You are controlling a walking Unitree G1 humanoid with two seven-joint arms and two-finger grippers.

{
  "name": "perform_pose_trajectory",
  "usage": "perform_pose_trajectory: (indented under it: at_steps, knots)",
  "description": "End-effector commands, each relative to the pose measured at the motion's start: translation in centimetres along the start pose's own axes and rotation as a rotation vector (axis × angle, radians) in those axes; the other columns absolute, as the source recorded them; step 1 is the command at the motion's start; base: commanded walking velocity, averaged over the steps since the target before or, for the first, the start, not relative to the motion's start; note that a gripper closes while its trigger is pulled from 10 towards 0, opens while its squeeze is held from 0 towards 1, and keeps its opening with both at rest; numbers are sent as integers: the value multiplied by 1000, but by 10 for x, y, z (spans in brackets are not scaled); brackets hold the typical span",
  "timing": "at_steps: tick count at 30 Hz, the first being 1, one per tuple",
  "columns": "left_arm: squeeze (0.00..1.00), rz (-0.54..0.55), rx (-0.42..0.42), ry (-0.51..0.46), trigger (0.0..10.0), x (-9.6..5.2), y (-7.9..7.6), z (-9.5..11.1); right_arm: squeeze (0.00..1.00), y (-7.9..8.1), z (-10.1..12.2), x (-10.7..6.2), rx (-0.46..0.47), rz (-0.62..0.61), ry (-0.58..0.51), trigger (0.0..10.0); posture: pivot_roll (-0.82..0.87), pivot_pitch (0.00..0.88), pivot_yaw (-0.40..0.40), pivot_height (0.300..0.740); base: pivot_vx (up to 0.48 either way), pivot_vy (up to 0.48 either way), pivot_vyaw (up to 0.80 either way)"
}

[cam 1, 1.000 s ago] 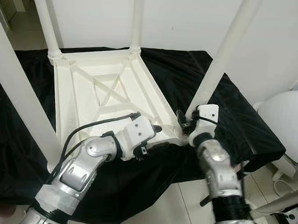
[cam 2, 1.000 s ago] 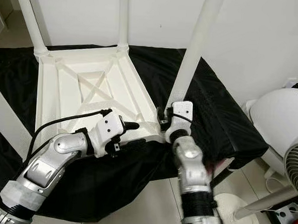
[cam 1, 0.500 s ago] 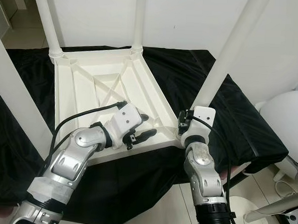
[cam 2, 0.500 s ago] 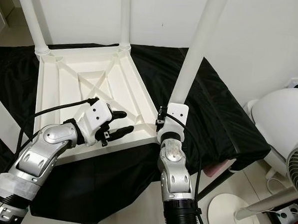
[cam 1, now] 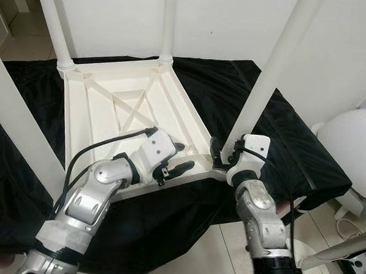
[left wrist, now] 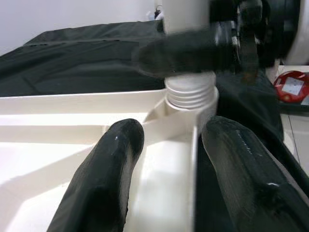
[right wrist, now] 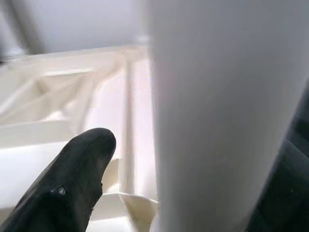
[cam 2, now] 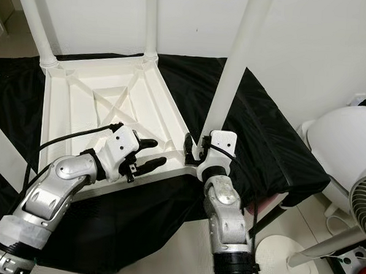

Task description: Building children table

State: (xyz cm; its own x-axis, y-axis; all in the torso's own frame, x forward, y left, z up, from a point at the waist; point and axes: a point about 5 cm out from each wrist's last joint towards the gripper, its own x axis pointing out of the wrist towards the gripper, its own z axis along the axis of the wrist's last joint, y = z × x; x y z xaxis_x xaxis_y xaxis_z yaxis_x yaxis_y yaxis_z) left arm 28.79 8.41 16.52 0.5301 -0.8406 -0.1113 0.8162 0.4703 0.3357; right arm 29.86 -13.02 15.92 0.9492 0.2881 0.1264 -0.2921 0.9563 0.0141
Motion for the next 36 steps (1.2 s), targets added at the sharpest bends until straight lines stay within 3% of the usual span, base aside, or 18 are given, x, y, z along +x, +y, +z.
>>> perform_pose_trajectory:
  at_steps: [1,5,10,11,12,13,14,15,16,20,28,29,36]
  knots:
    - [0,70,23,14,10000,5,-3,-2,0,-6,-2,0,-54,92,-5,10000,38,18,-33,740,0,0,0]
    - [0,87,29,32,10000,9,-5,-5,0,-15,-3,1,-104,117,4,10000,38,18,-33,740,0,0,0]
    - [0,71,5,41,10000,9,-14,-9,0,-31,-6,8,-146,269,45,10000,49,16,-44,740,0,0,0]
    - [0,67,6,40,10000,8,-15,-9,0,-32,-7,9,-147,314,59,9059,54,18,-47,740,0,0,0]
    - [0,66,6,39,10000,8,-16,-8,0,-33,-7,9,-145,341,69,9059,54,18,-47,740,0,0,0]
    - [0,69,8,42,10000,8,-16,-9,0,-35,-9,10,-148,381,82,4431,54,18,-47,740,0,0,0]
    - [0,69,8,42,10000,8,-16,-9,0,-35,-9,10,-148,381,82,4431,54,18,-47,740,0,0,0]
    - [0,74,7,47,10000,8,-17,-9,0,-36,-10,11,-150,407,93,1843,55,17,-48,740,0,0,0]
    - [0,74,7,47,10000,8,-17,-9,0,-38,-12,11,-163,427,107,0,55,17,-48,740,0,0,0]
    - [0,72,10,39,10000,11,-19,-7,0,-41,-18,13,-204,450,128,0,58,14,-51,740,0,0,0]
    - [0,71,15,32,10000,12,-18,-5,0,-42,-20,13,-187,452,127,0,60,13,-51,740,0,0,0]
    - [0,72,17,29,10000,12,-17,-4,0,-41,-20,12,-173,439,124,10000,55,11,-51,740,0,0,0]
    - [0,77,19,22,10000,14,-15,-3,0,-30,-21,9,-79,316,105,10000,49,12,-54,740,0,0,0]
